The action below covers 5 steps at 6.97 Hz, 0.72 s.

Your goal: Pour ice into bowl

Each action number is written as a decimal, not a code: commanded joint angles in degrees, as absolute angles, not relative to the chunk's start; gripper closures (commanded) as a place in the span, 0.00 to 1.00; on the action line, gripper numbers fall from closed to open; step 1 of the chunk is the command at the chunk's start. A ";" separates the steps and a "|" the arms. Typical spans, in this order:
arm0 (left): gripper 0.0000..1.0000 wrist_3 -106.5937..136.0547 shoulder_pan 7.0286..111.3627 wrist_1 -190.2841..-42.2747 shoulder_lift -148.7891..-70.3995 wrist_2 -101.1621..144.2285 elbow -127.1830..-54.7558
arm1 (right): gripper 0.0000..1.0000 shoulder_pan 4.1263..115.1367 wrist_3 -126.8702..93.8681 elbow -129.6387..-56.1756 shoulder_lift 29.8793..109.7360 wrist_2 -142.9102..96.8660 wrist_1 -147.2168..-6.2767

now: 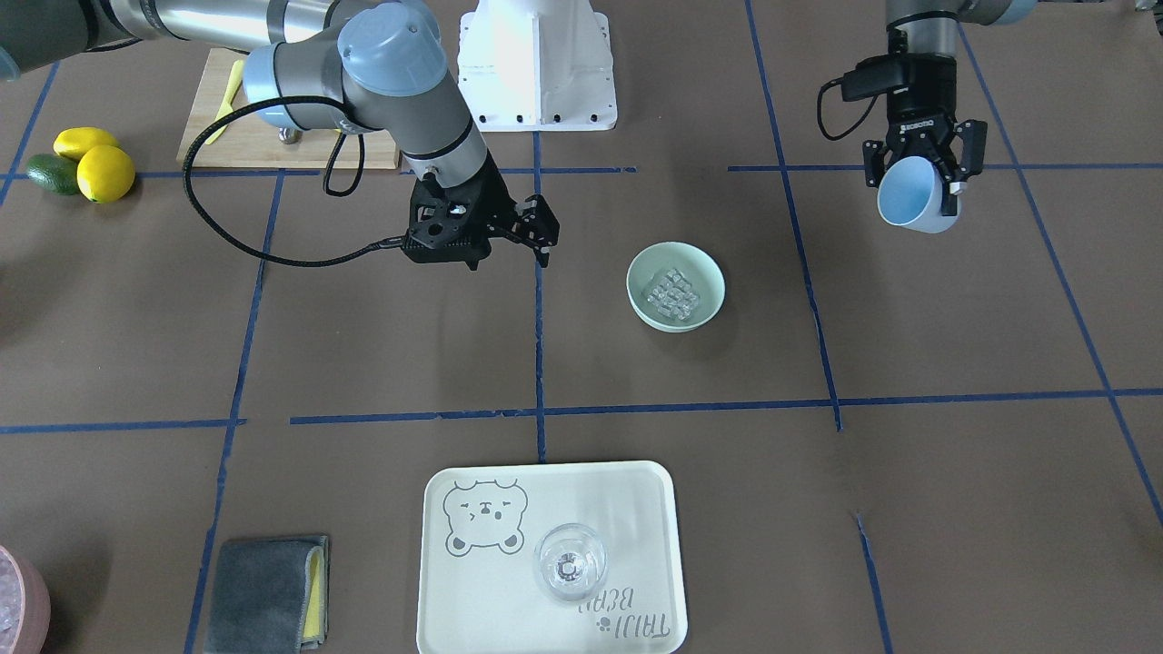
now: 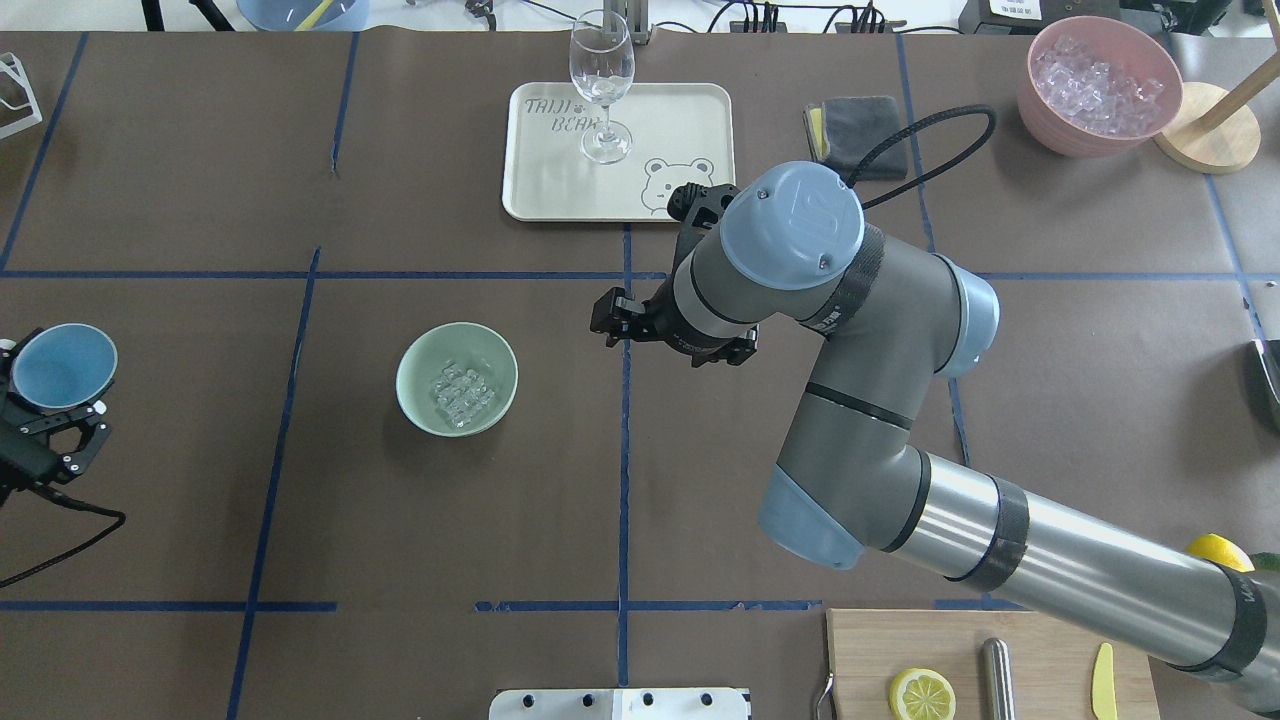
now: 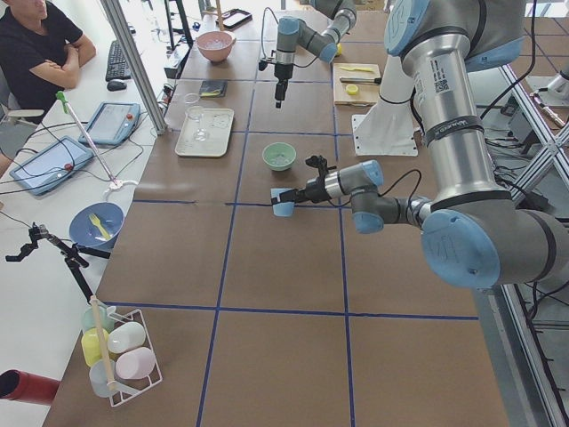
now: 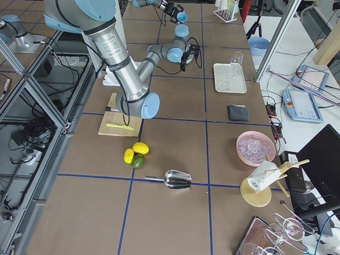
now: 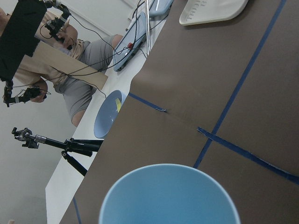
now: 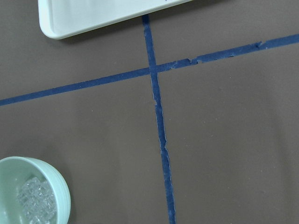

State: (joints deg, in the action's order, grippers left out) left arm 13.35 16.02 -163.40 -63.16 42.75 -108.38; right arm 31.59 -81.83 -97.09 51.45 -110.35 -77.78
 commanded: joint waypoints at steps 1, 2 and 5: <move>1.00 14.58 16.96 -178.66 -60.38 44.73 -101.69 | 0.00 31.29 -81.83 -97.12 51.42 -110.30 -77.78; 1.00 22.07 16.96 -179.73 -60.38 47.87 -101.52 | 0.00 31.20 -81.83 -97.03 51.42 -110.30 -77.78; 1.00 51.33 16.70 -179.74 -61.08 51.86 -99.59 | 0.00 31.20 -81.83 -97.03 50.98 -110.30 -77.78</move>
State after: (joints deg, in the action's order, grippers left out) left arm 40.78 16.89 -179.65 -60.61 51.17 -100.49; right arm 31.21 -81.83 -97.04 51.24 -110.30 -77.78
